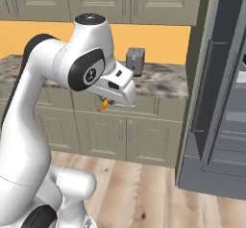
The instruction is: Retrieve the shrimp from the fridge and place it on the cutting board.
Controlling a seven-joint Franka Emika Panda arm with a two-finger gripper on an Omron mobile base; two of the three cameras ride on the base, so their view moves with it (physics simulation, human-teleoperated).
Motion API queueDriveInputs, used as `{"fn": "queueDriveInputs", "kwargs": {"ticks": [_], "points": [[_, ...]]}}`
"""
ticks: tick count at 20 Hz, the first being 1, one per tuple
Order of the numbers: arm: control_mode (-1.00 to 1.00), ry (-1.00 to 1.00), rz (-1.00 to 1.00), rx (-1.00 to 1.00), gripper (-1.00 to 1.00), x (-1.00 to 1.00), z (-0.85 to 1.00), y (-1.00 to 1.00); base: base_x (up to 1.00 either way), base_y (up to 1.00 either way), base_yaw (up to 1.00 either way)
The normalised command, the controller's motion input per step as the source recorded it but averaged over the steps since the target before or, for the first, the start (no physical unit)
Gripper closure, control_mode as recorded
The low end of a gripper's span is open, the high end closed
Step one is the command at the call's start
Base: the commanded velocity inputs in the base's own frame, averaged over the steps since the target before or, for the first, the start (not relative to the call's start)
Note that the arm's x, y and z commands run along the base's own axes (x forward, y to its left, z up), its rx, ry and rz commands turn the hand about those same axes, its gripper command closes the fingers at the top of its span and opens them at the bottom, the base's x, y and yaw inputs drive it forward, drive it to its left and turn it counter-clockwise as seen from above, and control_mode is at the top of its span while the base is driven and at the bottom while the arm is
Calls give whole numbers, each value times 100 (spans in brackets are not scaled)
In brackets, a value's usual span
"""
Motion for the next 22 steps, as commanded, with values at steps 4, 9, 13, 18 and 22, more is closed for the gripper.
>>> {"fn": "queueDriveInputs", "kwargs": {"ticks": [4, 9, 13, 18, 22], "points": [[100, 0, 0, 0, 100, 0, 0, 0, 77, 100, -2], [100, 0, 0, 0, 100, 0, 0, 0, 94, 100, -1], [100, 0, 0, 0, 100, 0, 0, 0, 93, 100, 0], [100, 0, 0, 0, 100, 0, 0, 0, 91, 100, 0], [100, 0, 0, 0, 100, 0, 0, 0, 78, 100, 0]]}}
